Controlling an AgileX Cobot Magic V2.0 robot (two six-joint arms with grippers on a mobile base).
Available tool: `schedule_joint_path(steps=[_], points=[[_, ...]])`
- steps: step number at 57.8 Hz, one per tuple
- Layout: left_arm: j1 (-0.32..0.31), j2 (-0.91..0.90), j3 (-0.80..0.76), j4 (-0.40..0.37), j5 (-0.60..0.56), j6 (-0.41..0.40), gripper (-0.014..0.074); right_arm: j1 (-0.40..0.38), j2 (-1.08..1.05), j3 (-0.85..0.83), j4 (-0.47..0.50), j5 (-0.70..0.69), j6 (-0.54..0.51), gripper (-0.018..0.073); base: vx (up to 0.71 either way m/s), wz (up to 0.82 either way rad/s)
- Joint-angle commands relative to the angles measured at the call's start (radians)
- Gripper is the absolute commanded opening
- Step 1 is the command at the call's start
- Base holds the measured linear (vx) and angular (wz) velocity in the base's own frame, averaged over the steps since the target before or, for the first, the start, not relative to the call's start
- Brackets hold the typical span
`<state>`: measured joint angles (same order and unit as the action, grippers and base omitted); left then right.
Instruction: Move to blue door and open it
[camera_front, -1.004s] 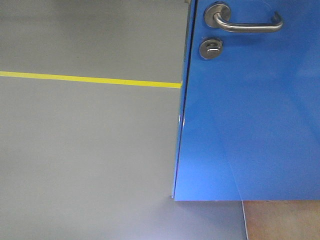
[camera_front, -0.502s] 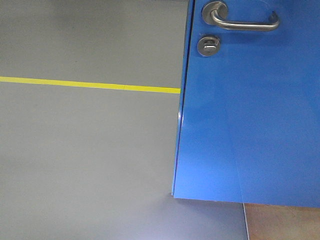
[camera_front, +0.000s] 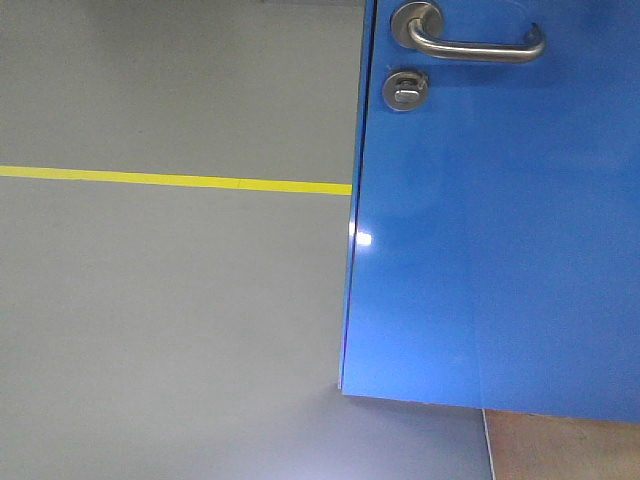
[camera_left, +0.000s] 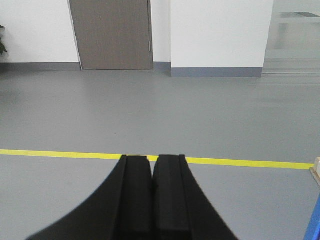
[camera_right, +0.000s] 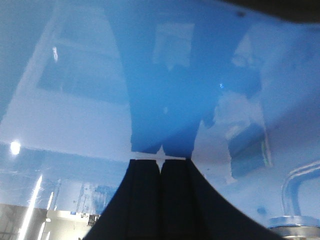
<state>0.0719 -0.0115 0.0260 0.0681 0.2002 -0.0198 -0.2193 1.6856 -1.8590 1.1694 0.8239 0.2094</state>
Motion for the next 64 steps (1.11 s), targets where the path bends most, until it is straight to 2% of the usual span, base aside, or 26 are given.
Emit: schedule_joint_path(steps=[1, 40, 44, 47, 50, 59, 64], points=[[-0.002, -0.014, -0.024, -0.003, -0.083, -0.007, 0.0073, -0.003, -0.035, -0.031, 0.035, -0.082, -0.012, 0.0008, 0.06, -0.04], [-0.002, -0.014, -0.024, -0.003, -0.083, -0.007, 0.0073, -0.003, -0.026, -0.030, 0.021, -0.082, -0.013, 0.0008, 0.02, -0.02], [-0.002, -0.014, -0.024, -0.003, -0.083, -0.007, 0.0073, -0.003, -0.029, -0.027, -0.063, -0.091, -0.013, 0.0008, 0.00, 0.00], [-0.002, -0.014, -0.024, -0.003, -0.083, -0.007, 0.0073, -0.002, -0.038, -0.027, -0.165, -0.085, -0.013, 0.0008, 0.00, 0.00], [-0.002, -0.014, -0.024, -0.003, -0.083, -0.007, 0.0073, -0.002, -0.057, -0.027, -0.333, -0.056, -0.013, 0.0008, 0.00, 0.00], [-0.002, -0.014, -0.024, -0.003, -0.083, -0.007, 0.0073, -0.002, -0.129, -0.027, -0.651, 0.018, -0.013, 0.0008, 0.00, 0.00], [-0.002, -0.014, -0.024, -0.003, -0.083, -0.007, 0.0073, -0.002, -0.173, -0.027, -0.788, 0.051, -0.013, 0.0010, 0.00, 0.00]])
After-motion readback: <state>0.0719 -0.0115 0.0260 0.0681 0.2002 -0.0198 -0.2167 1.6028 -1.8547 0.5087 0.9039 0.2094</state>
